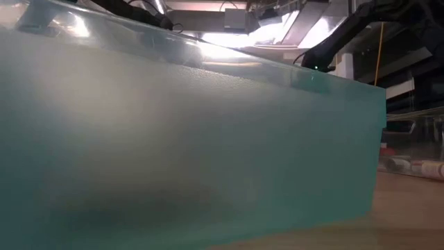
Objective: Pick & Place Food Item
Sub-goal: Put the purple food coloring bottle into the transparent bin
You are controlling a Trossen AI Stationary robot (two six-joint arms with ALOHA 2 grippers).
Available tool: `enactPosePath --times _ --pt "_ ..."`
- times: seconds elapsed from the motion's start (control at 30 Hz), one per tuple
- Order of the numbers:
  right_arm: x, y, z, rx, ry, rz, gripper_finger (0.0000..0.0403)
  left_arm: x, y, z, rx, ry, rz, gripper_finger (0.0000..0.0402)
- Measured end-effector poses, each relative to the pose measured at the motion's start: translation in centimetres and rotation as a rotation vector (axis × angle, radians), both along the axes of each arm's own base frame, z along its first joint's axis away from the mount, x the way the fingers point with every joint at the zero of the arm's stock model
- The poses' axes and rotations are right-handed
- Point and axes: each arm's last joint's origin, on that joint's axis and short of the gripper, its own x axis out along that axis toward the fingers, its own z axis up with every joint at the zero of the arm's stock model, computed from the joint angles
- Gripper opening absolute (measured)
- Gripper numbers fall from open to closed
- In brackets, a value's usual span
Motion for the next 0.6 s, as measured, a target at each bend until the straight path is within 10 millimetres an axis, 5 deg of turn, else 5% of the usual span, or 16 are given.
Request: enactPosePath --times 0.33,0.6 --pt "0.1 1.7 -1.9 0.088 0.052 -0.002 0.0178 0.8 -0.4 -0.8 -0.052 0.032 -0.028 0.0141" --pt "-0.1 1.5 -2.9 0.037 0.049 -0.034 0.0178 2.7 1.1 -4.8 -0.142 0.076 -0.045 0.0141"
